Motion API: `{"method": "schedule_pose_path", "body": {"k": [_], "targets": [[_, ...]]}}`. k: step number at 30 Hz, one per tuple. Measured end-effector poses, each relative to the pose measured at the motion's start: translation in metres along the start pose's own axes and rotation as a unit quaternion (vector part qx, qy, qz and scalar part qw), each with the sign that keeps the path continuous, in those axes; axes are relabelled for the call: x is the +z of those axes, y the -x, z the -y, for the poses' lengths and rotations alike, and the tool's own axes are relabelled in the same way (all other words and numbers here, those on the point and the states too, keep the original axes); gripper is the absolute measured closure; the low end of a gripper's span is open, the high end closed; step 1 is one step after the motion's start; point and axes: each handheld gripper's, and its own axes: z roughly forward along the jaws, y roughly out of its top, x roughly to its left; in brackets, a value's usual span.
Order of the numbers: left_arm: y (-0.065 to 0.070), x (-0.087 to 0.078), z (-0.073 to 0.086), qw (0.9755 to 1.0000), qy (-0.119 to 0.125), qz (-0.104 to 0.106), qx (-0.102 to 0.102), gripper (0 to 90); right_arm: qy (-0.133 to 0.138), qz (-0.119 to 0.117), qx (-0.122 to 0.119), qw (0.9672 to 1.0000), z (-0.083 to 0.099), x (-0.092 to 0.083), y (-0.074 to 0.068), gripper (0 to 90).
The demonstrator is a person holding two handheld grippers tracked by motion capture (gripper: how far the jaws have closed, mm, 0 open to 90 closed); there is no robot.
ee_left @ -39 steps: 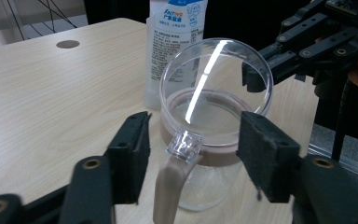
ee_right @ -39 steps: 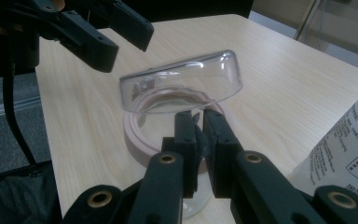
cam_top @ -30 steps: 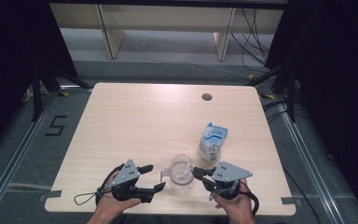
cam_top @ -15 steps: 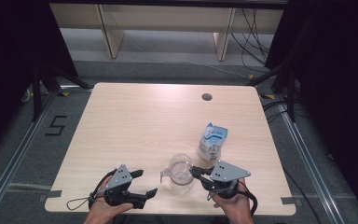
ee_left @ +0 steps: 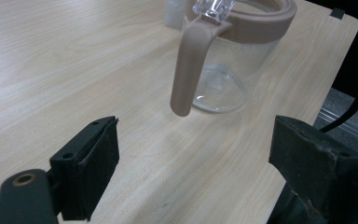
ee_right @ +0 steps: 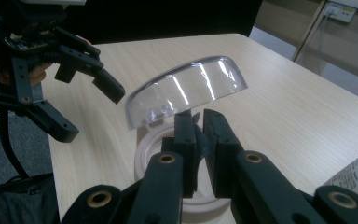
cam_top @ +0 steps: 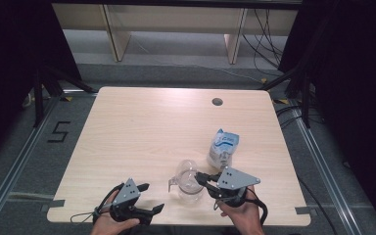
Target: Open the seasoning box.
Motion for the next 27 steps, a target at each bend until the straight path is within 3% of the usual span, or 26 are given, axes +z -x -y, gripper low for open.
{"method": "schedule_pose_path", "body": {"k": [4,6,7,12,13,27], "targets": [[0.001,0.000,0.002,1.0000,0.000,0.003,0.003,15.1,0.001,-0.003,-0.009,1.0000,-0.004,0.001,0.000,84.5],[-0.001,-0.001,0.002,0.9998,-0.013,-0.003,0.016,15.0,0.002,-0.004,-0.003,1.0000,-0.005,0.002,-0.002,84.5],[0.000,0.000,0.003,0.9999,-0.012,-0.003,0.009,15.1,0.004,-0.004,-0.012,0.9999,-0.006,0.003,-0.001,84.5],[0.002,0.002,0.005,1.0000,0.003,-0.001,0.002,15.0,0.005,-0.007,-0.006,0.9999,-0.009,0.006,-0.005,84.4],[0.003,0.001,0.005,1.0000,0.002,-0.002,-0.008,15.1,0.005,-0.006,-0.010,0.9999,-0.010,0.006,-0.005,84.4],[0.001,0.000,0.005,1.0000,0.001,0.000,-0.005,15.0,0.003,-0.020,-0.018,0.9996,-0.016,0.014,-0.012,83.8]]}}
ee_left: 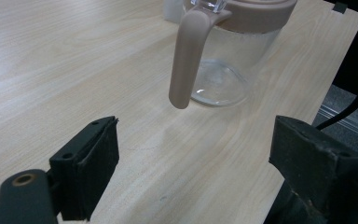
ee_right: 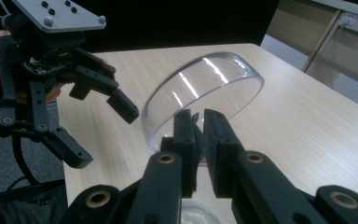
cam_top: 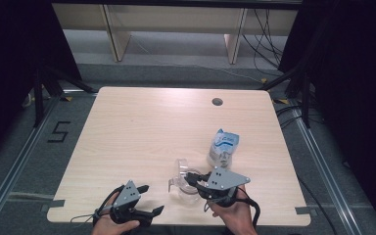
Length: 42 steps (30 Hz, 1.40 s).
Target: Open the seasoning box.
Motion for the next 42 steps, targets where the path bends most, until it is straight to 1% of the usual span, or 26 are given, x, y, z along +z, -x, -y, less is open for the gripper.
{"method": "schedule_pose_path", "body": {"k": [3,5,9,10,12,15,18,19,20,21,22,24,25,26,27,28,31,32,33,34,35,36,37,38,39,42], "targets": [[0.000,0.000,0.000,1.0000,0.001,-0.002,0.000,15.1,0.002,-0.001,0.000,1.0000,-0.001,0.001,-0.001,83.4],[0.001,0.000,0.000,1.0000,-0.004,-0.002,-0.001,15.0,0.000,-0.001,-0.002,1.0000,-0.002,0.001,-0.002,83.4],[0.001,0.001,0.000,1.0000,-0.003,-0.001,-0.001,15.0,-0.001,-0.008,-0.002,1.0000,-0.003,0.003,-0.003,83.1],[0.000,0.000,0.000,1.0000,-0.004,-0.001,0.006,15.0,0.000,-0.005,-0.005,1.0000,-0.003,0.003,-0.003,83.1],[0.000,0.000,0.000,1.0000,-0.004,-0.001,0.007,15.0,-0.003,-0.011,-0.001,0.9999,-0.003,0.004,-0.005,83.0],[0.000,0.000,0.000,1.0000,-0.003,0.000,0.007,15.0,-0.002,-0.011,-0.004,0.9999,-0.003,0.006,-0.006,82.8],[0.000,0.001,0.000,1.0000,0.001,0.003,0.006,15.0,-0.001,-0.013,-0.003,0.9999,-0.004,0.007,-0.007,82.7],[0.000,0.001,0.000,1.0000,0.001,0.003,0.005,15.0,0.001,-0.011,-0.012,0.9999,-0.004,0.008,-0.006,82.7],[-0.001,0.001,0.000,1.0000,0.001,0.003,0.005,15.0,-0.004,-0.015,-0.002,0.9999,-0.004,0.008,-0.008,82.6],[0.000,0.001,0.000,1.0000,0.001,0.003,0.004,15.0,-0.006,-0.020,-0.006,0.9998,-0.005,0.008,-0.008,82.5],[0.000,0.001,0.000,1.0000,0.002,0.003,0.001,15.0,0.001,-0.015,-0.007,0.9999,-0.005,0.009,-0.008,82.5],[0.000,0.001,0.001,1.0000,0.002,0.003,-0.002,15.0,-0.004,-0.018,-0.006,0.9998,-0.005,0.009,-0.009,82.3],[0.001,0.001,0.001,1.0000,0.002,0.003,-0.007,15.0,-0.005,-0.014,-0.003,0.9999,-0.005,0.009,-0.010,82.1],[0.000,0.001,0.001,1.0000,0.001,0.002,-0.005,15.1,-0.005,-0.014,-0.003,0.9999,-0.005,0.009,-0.010,82.0],[0.000,0.001,0.001,1.0000,0.001,0.002,-0.006,15.0,-0.001,-0.014,-0.015,0.9998,-0.005,0.009,-0.008,81.8],[0.000,0.001,0.001,1.0000,0.001,0.003,-0.006,15.0,-0.005,-0.016,-0.007,0.9998,-0.005,0.008,-0.008,81.4],[0.000,0.001,0.001,1.0000,0.003,0.003,-0.007,15.1,-0.003,-0.009,-0.008,0.9999,-0.003,0.004,-0.005,78.7],[0.000,0.001,0.001,1.0000,0.001,0.003,-0.006,15.1,-0.004,-0.006,-0.003,1.0000,-0.002,0.002,-0.004,77.7],[0.000,0.001,0.001,1.0000,-0.001,0.002,-0.007,15.0,0.000,0.002,-0.008,1.0000,-0.001,0.001,-0.002,76.1],[-0.001,0.001,0.001,1.0000,-0.001,0.001,-0.005,15.0,-0.003,0.004,0.001,1.0000,0.001,-0.002,0.000,74.0],[-0.001,0.001,0.001,1.0000,-0.001,0.001,-0.005,15.0,-0.003,0.004,0.001,1.0000,0.001,-0.002,0.000,74.0],[-0.001,0.001,0.001,1.0000,0.003,0.003,-0.009,15.0,0.001,0.012,0.011,0.9999,0.006,-0.008,0.005,68.2],[-0.002,0.000,0.001,1.0000,-0.001,0.000,-0.009,15.1,0.001,0.016,0.015,0.9998,0.008,-0.010,0.006,65.8],[-0.002,0.000,0.001,0.9999,-0.001,0.000,-0.012,15.1,-0.002,0.014,0.020,0.9997,0.010,-0.014,0.009,64.2],[-0.003,0.000,0.001,1.0000,0.000,0.002,-0.002,15.1,0.002,0.018,0.021,0.9996,0.013,-0.017,0.011,63.0],[-0.003,0.000,0.001,1.0000,0.004,0.000,-0.007,15.0,0.004,0.030,0.037,0.9989,0.021,-0.027,0.018,56.9]]}}
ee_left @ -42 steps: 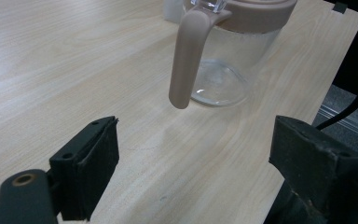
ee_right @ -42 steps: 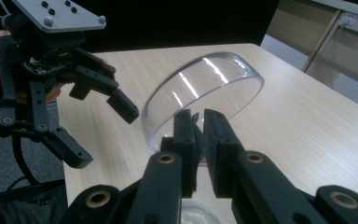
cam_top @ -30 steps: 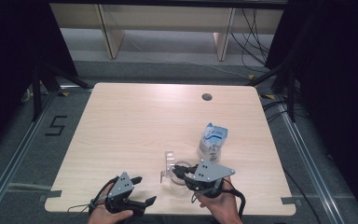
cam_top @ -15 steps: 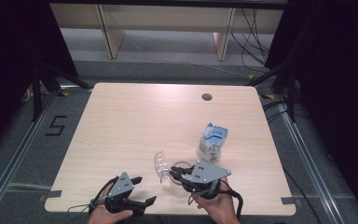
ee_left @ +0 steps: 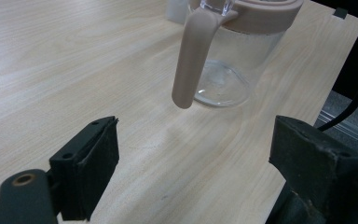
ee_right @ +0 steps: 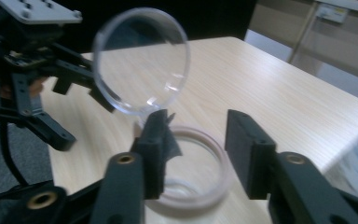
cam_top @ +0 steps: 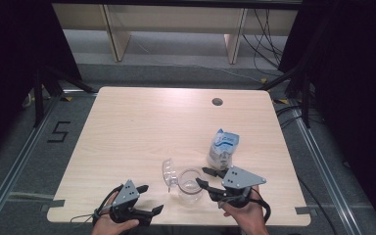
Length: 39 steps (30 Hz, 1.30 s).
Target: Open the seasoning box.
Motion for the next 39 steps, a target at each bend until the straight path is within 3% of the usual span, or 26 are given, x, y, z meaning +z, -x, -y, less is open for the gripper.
{"method": "schedule_pose_path", "body": {"k": [2,4,9,12,13,14,15,16,17,19,21,22,25,27,32,33,35,37,38,39], "targets": [[-0.001,-0.002,0.000,0.9999,-0.010,-0.004,0.011,15.0,0.003,0.005,0.003,1.0000,0.004,-0.006,0.005,52.1],[0.001,-0.001,0.000,1.0000,-0.001,-0.001,-0.006,15.1,0.008,0.020,0.011,0.9997,0.007,-0.013,0.008,48.2],[0.000,-0.002,0.000,1.0000,-0.002,-0.002,-0.002,15.0,0.011,0.051,0.023,0.9983,0.017,-0.023,0.015,39.6],[0.001,-0.002,0.000,0.9999,-0.001,-0.004,-0.010,15.0,0.006,0.061,0.038,0.9974,0.023,-0.027,0.021,34.6],[0.001,-0.001,0.000,0.9999,0.001,-0.004,-0.012,15.0,0.005,0.061,0.051,0.9968,0.025,-0.027,0.021,32.5],[0.001,-0.002,0.000,0.9999,-0.001,-0.004,-0.010,15.0,0.013,0.073,0.037,0.9966,0.027,-0.028,0.024,30.8],[0.001,-0.001,0.000,1.0000,-0.001,-0.003,-0.009,15.0,0.001,0.075,0.066,0.9950,0.029,-0.030,0.022,28.6],[0.001,-0.001,0.000,1.0000,-0.001,-0.003,-0.009,15.0,0.004,0.083,0.057,0.9949,0.031,-0.031,0.026,26.2],[0.001,-0.001,0.000,1.0000,-0.001,-0.003,-0.009,15.0,-0.002,0.083,0.072,0.9940,0.033,-0.031,0.027,24.2],[0.001,-0.001,0.000,1.0000,-0.002,-0.003,-0.008,15.0,0.004,0.085,0.069,0.9940,0.037,-0.032,0.032,23.9],[0.001,-0.001,-0.001,1.0000,-0.006,-0.003,-0.007,15.0,0.000,0.090,0.084,0.9924,0.040,-0.033,0.034,20.6],[0.001,-0.001,-0.001,0.9999,-0.004,-0.003,-0.010,15.1,0.003,0.107,0.076,0.9913,0.042,-0.034,0.037,18.6],[0.001,-0.001,-0.001,1.0000,-0.006,-0.003,-0.007,15.0,0.003,0.103,0.098,0.9899,0.047,-0.032,0.041,16.6],[0.001,-0.001,-0.001,1.0000,-0.006,-0.002,-0.005,15.1,-0.001,0.107,0.090,0.9902,0.049,-0.033,0.045,16.0],[0.002,-0.001,-0.001,1.0000,-0.002,-0.003,-0.007,15.1,-0.006,0.115,0.114,0.9868,0.056,-0.033,0.049,15.8],[0.002,-0.001,-0.001,0.9999,-0.003,-0.003,-0.011,15.1,0.003,0.120,0.095,0.9881,0.058,-0.032,0.053,15.8],[0.002,-0.001,-0.001,0.9999,-0.002,-0.003,-0.010,15.1,-0.004,0.113,0.112,0.9873,0.061,-0.033,0.055,15.8],[0.002,-0.001,-0.001,0.9999,-0.002,-0.003,-0.010,15.0,-0.005,0.116,0.115,0.9866,0.064,-0.033,0.057,15.8],[0.002,-0.001,-0.001,0.9999,-0.003,-0.002,-0.010,15.0,-0.001,0.113,0.106,0.9879,0.065,-0.032,0.060,15.8],[0.001,-0.001,-0.001,1.0000,-0.003,-0.002,0.000,15.0,0.000,0.116,0.117,0.9863,0.066,-0.032,0.060,15.7]]}}
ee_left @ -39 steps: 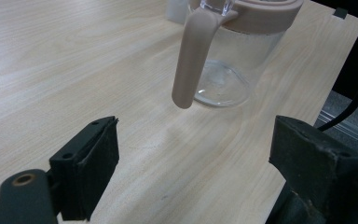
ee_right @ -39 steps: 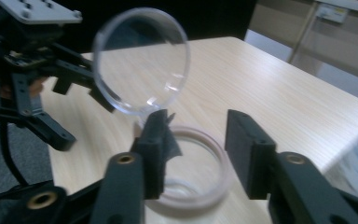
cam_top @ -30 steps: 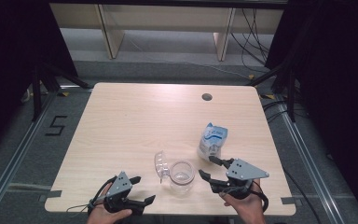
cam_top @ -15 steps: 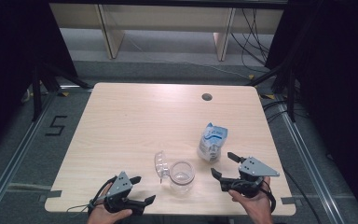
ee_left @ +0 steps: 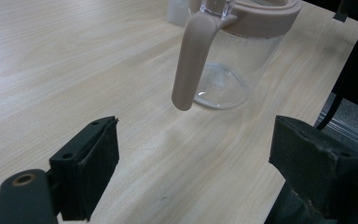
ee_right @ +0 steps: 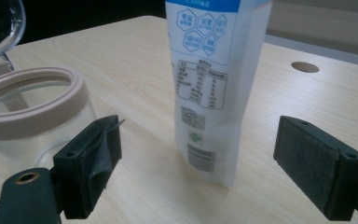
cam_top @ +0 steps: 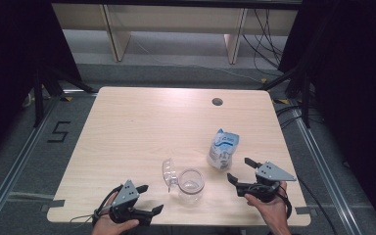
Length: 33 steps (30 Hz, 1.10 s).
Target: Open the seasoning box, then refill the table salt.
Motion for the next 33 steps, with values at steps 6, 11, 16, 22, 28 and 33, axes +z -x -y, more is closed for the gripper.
{"method": "schedule_pose_path", "body": {"k": [6,11,16,22,28,33], "targets": [[-0.001,0.000,0.000,1.0000,0.000,0.000,0.001,15.0,-0.010,0.001,-0.011,0.9999,0.002,0.002,0.006,15.7],[0.000,0.000,0.000,1.0000,0.000,0.000,0.001,15.0,-0.015,0.004,-0.008,0.9998,0.003,0.005,0.007,15.7],[-0.001,0.000,0.000,1.0000,0.000,0.000,0.002,15.1,-0.013,0.000,-0.020,0.9997,0.004,0.010,0.008,15.7],[0.000,0.000,0.000,1.0000,-0.001,0.000,0.001,15.0,-0.021,0.003,-0.017,0.9996,0.004,0.015,0.007,15.6],[0.000,0.000,0.001,1.0000,-0.004,-0.001,0.004,15.0,-0.020,0.005,-0.016,0.9997,0.005,0.023,0.009,15.7],[0.000,0.000,0.002,1.0000,-0.003,-0.001,-0.007,15.0,-0.022,0.008,-0.002,0.9997,0.005,0.029,0.008,15.8]]}}
